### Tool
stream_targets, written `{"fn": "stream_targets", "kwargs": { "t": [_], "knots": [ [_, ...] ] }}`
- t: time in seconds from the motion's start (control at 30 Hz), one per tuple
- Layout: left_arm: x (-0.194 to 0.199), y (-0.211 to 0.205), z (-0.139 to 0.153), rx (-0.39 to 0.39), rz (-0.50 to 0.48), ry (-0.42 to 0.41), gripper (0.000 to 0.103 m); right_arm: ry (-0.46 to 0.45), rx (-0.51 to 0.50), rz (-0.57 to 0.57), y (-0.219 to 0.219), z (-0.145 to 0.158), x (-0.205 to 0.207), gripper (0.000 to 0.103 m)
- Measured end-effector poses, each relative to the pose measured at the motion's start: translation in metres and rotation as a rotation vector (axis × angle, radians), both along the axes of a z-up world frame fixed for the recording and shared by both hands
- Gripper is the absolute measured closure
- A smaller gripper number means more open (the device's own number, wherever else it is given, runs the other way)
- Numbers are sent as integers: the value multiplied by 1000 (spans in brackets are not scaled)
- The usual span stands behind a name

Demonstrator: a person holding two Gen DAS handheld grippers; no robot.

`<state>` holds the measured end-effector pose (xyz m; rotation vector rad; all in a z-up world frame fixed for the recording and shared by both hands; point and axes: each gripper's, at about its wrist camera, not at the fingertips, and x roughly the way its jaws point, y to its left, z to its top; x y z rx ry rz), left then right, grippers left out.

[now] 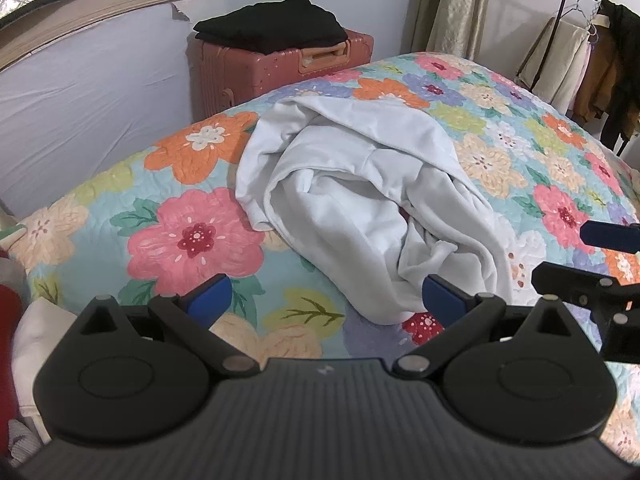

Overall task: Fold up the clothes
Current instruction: 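Move both grippers toward the crumpled white garment on the bed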

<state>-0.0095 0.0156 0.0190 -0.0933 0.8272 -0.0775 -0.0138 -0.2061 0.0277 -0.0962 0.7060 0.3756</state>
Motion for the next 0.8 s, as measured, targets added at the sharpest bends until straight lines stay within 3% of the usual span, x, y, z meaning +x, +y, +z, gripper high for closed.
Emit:
{"fn": "stream_targets", "kwargs": {
  "t": [0.47,0.53,0.6,0.67,0.8],
  "knots": [
    [3,6,-4,20,1,14,0,14,10,-30,-7,-4,5,19],
    [3,11,-8,20,9,-21,0,17,18,-27,-11,-9,8,16],
    [4,16,-13,37,21,-68,0,0,35,13,-16,-21,11,10],
    [6,16,-21,103,48,-97,0,-45,50,34,-26,-46,12,10],
    [19,23,-43,100,89,-97,0,34,53,-59,-43,-86,28,10]
  ]
}}
